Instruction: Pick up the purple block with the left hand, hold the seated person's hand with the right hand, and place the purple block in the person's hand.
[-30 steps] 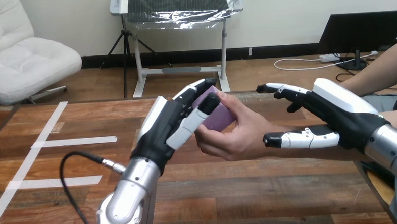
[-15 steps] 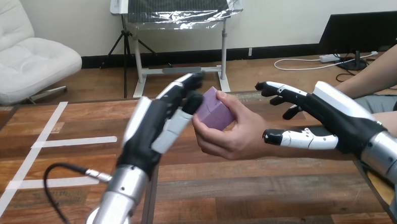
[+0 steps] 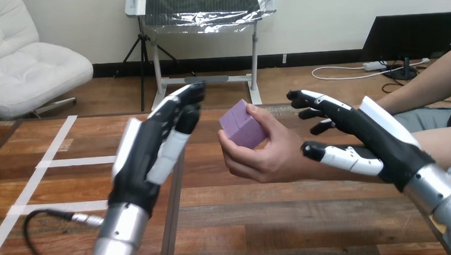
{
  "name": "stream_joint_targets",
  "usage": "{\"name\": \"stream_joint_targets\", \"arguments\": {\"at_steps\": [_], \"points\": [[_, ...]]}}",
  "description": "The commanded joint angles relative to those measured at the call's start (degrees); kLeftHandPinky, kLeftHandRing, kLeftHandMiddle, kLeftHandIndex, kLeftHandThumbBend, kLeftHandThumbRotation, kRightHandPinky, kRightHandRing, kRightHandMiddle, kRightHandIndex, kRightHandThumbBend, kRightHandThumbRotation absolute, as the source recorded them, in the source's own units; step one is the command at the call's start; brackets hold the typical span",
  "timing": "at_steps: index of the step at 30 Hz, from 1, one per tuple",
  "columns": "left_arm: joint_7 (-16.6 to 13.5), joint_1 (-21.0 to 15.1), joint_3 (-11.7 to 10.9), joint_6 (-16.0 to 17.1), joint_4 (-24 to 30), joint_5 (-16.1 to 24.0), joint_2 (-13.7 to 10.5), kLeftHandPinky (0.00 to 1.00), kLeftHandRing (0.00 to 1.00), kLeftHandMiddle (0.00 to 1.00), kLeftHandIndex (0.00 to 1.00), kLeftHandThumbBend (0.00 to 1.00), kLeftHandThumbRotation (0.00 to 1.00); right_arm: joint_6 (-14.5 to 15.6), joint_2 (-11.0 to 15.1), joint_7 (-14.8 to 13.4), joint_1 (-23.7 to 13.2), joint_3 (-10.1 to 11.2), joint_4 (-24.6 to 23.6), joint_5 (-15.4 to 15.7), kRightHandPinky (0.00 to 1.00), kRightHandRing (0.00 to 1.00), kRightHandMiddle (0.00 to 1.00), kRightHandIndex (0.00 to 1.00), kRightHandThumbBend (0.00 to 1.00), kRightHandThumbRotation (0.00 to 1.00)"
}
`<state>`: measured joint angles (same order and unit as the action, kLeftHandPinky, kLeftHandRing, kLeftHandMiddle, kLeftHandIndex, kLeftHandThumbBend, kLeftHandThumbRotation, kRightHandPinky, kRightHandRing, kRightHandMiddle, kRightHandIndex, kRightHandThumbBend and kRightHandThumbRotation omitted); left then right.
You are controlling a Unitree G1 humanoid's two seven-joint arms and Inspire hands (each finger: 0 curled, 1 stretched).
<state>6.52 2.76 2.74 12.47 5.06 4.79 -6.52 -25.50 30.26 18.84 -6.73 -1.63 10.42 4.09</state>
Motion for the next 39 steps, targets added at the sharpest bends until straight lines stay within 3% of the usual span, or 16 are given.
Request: {"name": "stream_joint_targets", "arguments": {"at_steps": [1,6,18,30,39], "points": [[-0.67,1.35,-1.32,1.98,6.87,-1.71,0.20,0.82,0.83,0.83,0.81,0.79,1.00,-3.24,-3.51,-0.99,0.46,1.49,-2.05,-3.55,0.75,0.85,0.88,0.89,0.91,0.95],[-1.09,4.08,-2.14,1.43,10.86,-2.48,0.59,0.80,0.82,0.82,0.80,0.82,1.00,-2.33,-5.90,-0.37,2.41,2.09,-5.14,-8.46,0.76,0.86,0.88,0.88,0.91,0.96],[-0.64,10.24,-3.82,-0.01,20.03,-4.78,-0.08,0.74,0.80,0.81,0.79,0.83,1.00,-0.48,-10.44,-0.65,7.19,2.26,-13.54,-15.90,0.77,0.85,0.87,0.87,0.90,0.98],[1.47,16.41,-6.27,2.46,25.40,-8.32,-1.35,0.71,0.81,0.80,0.76,0.78,1.00,1.39,-13.22,-0.41,11.90,1.73,-21.38,-19.11,0.80,0.87,0.88,0.88,0.93,1.00],[1.61,19.33,-6.86,3.18,28.33,-10.45,-0.17,0.69,0.80,0.79,0.74,0.74,1.00,2.22,-15.54,-1.13,14.89,1.40,-26.04,-19.86,0.82,0.88,0.88,0.88,0.93,0.99]]}}
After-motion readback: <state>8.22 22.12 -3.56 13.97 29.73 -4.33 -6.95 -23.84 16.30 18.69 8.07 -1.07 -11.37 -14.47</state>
